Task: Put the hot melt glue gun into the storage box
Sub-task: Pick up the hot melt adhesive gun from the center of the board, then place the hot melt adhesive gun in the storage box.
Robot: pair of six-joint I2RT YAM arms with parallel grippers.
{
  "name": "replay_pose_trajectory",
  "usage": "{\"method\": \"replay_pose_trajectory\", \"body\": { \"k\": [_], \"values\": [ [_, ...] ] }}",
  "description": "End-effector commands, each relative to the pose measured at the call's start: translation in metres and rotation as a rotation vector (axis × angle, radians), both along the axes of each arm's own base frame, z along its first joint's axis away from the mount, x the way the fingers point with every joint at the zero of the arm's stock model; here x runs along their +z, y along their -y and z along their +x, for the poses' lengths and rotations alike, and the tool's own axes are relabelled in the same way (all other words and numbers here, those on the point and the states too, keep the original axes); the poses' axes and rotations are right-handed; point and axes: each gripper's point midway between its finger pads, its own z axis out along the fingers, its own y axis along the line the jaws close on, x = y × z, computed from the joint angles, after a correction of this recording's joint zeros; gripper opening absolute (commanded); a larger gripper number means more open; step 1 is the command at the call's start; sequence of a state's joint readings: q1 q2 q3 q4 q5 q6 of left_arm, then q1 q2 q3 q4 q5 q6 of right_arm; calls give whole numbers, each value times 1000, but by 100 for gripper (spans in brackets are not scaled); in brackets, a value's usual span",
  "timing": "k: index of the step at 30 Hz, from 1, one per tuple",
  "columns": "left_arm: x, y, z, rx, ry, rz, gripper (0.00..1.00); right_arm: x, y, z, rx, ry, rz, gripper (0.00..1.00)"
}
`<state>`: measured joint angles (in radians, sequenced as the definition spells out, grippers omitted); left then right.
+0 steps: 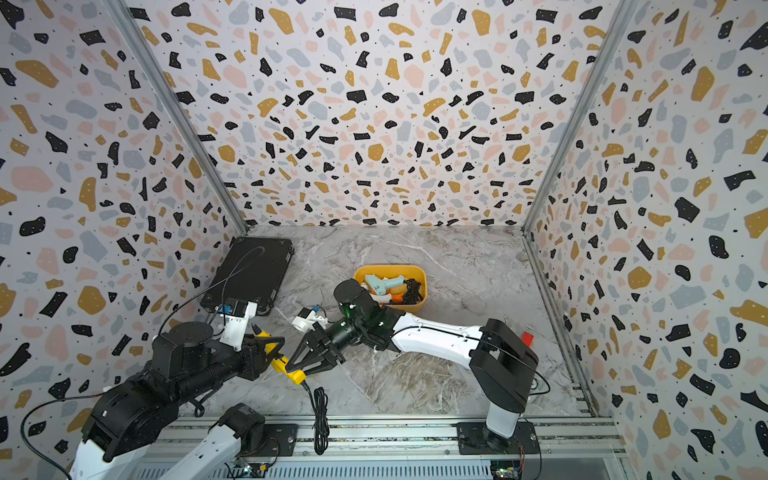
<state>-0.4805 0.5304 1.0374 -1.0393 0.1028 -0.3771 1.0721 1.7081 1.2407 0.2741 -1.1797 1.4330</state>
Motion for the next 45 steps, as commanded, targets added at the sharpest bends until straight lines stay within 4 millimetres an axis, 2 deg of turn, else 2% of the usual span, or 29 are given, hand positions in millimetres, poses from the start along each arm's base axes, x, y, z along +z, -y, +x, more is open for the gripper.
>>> {"method": "replay_pose_trajectory", "body": {
  "k": [1,4,8,11,14,16,21,30,32,34,35,38,42,45],
  "values": [
    [20,0,8,16,41,1,0,7,29,-12,17,148,-32,39],
    [27,2,15,23,27,10,0,-7,48,-8,-12,266,-126,52],
    [33,7,30,41,-7,22,0,-18,83,26,-187,396,-234,62],
    [38,11,45,67,-32,39,0,-24,130,55,-339,532,-366,67],
    [44,17,67,94,-71,67,0,-29,184,74,-419,689,-523,70],
    [47,26,86,118,-117,76,0,-33,223,82,-435,793,-667,70],
    [46,51,140,177,-231,89,0,-38,281,82,-411,952,-859,72],
    [8,100,235,289,-473,137,0,-63,313,51,-314,988,-869,73],
    [-6,109,249,314,-532,152,0,-66,324,44,-295,1014,-879,74],
    [-11,116,261,338,-563,138,0,-67,334,39,-278,1038,-886,74],
    [-21,120,268,352,-589,130,0,-67,338,37,-270,1048,-886,74],
    [-47,131,280,386,-659,87,0,-70,343,32,-245,1072,-879,75],
    [-84,135,282,428,-748,77,0,-76,346,33,-230,1082,-894,76],
    [-98,141,283,428,-779,102,0,-79,342,32,-211,1070,-880,76]
  ]
}}
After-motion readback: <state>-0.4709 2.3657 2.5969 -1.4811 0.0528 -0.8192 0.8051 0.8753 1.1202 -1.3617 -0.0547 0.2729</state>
